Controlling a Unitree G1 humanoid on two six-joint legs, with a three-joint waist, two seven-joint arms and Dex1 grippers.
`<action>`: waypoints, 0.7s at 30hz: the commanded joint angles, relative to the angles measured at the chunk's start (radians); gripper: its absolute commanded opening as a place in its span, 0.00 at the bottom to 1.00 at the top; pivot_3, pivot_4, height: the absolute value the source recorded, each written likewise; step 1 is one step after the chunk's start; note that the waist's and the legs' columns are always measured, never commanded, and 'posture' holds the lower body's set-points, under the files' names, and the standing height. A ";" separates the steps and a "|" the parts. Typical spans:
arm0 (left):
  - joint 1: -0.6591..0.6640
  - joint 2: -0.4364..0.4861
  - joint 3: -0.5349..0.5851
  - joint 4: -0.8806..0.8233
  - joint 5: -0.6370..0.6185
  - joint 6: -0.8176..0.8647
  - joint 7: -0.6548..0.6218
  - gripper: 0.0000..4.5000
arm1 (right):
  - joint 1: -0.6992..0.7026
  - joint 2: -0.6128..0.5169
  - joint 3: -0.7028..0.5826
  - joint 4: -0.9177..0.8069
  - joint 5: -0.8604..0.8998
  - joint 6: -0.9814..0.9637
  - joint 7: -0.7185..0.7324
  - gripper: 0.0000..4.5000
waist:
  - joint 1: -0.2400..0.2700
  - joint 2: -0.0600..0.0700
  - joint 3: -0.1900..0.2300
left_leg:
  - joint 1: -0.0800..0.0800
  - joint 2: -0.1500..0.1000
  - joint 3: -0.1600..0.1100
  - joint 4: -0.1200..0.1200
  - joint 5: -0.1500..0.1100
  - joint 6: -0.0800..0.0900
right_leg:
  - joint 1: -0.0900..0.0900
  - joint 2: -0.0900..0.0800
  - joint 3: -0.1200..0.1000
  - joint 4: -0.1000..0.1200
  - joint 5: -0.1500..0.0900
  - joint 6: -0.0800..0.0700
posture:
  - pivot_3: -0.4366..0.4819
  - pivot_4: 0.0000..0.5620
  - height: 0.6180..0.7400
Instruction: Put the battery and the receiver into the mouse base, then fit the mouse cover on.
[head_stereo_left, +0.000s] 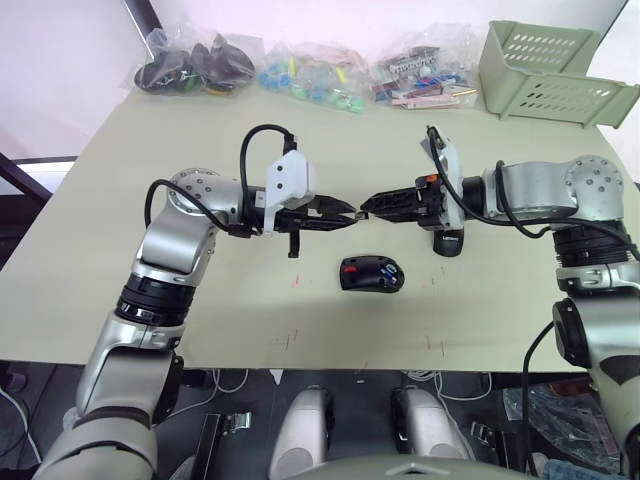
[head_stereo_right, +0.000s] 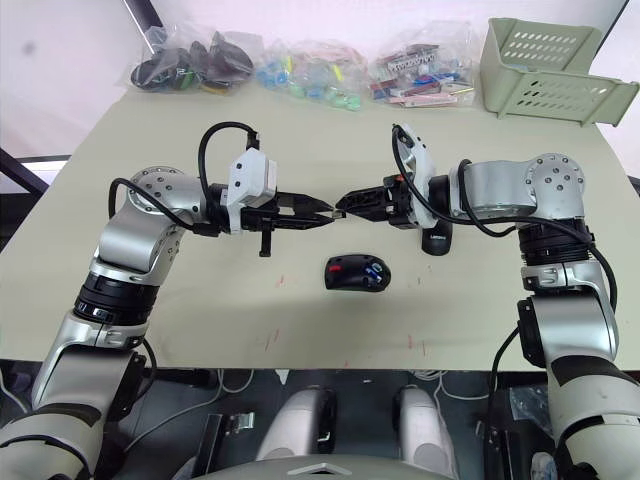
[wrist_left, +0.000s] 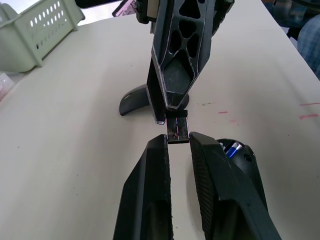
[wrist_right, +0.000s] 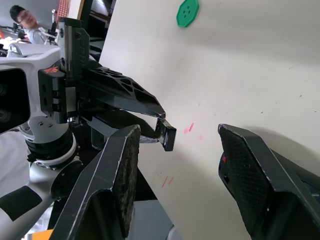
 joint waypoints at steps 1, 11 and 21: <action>-0.007 0.005 0.016 -0.025 0.000 -0.012 0.003 0.09 | -0.010 -0.004 -0.007 -0.006 0.036 0.004 0.004 0.58 | 0.000 0.000 0.000 | 0.000 0.000 0.000 0.000 0.000 0.000 | 0.000 0.000 0.000 0.000 0.000 0.000 | 0.48 0.27 1.00; -0.009 -0.001 0.011 -0.015 0.002 -0.020 0.001 0.09 | -0.017 -0.010 -0.012 0.009 0.036 0.013 0.017 0.34 | 0.000 0.000 0.000 | 0.000 0.000 0.000 0.000 0.000 0.000 | 0.000 0.000 0.000 0.000 0.000 0.000 | 0.48 0.27 1.00; -0.015 -0.009 0.011 -0.008 0.001 -0.028 -0.004 0.09 | -0.020 0.002 -0.026 0.043 0.036 0.028 0.033 0.34 | 0.000 0.000 0.000 | 0.000 0.000 0.000 0.000 0.000 0.000 | 0.000 0.000 0.000 0.000 0.000 0.000 | 0.48 0.27 1.00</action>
